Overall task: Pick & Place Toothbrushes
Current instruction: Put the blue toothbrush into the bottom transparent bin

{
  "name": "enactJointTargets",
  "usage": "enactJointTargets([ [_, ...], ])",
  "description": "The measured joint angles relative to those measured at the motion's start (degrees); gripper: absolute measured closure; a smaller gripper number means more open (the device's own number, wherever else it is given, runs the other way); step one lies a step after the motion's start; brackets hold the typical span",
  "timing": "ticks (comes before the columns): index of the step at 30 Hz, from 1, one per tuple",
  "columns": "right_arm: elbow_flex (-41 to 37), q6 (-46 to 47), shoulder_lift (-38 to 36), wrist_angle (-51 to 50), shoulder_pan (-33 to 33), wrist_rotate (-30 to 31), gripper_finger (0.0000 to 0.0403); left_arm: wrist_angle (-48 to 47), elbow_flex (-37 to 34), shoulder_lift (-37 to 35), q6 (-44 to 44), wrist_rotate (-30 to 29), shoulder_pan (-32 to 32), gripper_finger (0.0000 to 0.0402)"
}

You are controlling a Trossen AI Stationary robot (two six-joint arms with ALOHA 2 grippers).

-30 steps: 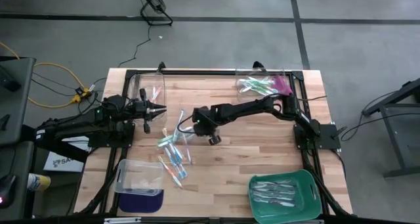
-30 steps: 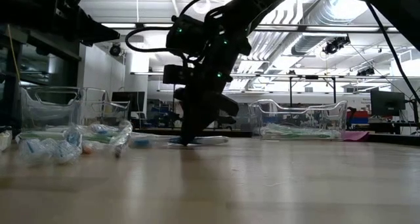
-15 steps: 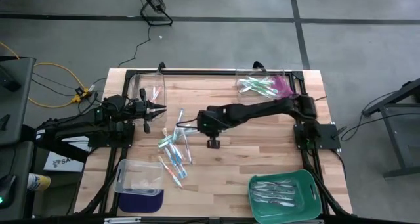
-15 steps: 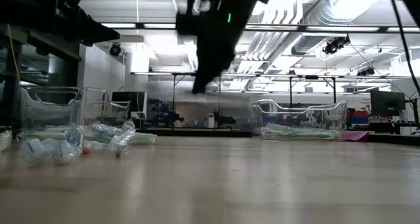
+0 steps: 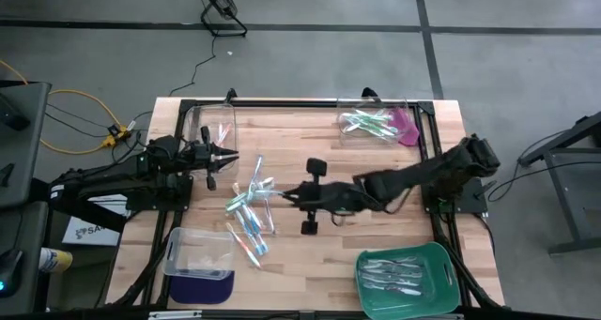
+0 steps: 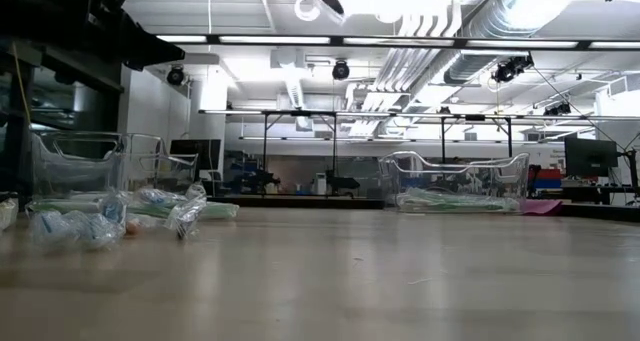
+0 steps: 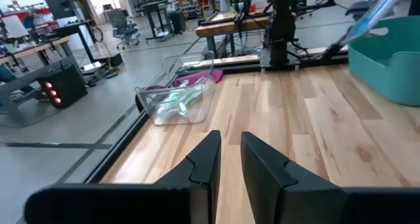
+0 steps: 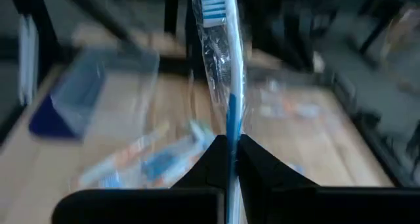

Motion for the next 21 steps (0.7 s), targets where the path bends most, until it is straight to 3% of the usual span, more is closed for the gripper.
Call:
enactJointTargets([
  [6, -14.9, -2.9, -3.8, 22.5, 1.4, 7.1, 0.0395, 7.5, 0.0, 4.9, 0.3, 3.0, -0.1, 0.0343],
  [14, -29.9, -2.7, -6.5, 48.9, -0.6, 6.0, 0.0392, 17.8, 0.0, 15.7, 1.3, 5.4, -0.1, 0.0343],
  [21, -33.4, -1.6, -6.5, 52.8, -0.5, 4.8, 0.0394, 30.7, 0.0, 25.1, 1.4, 13.4, -0.1, 0.0343],
])
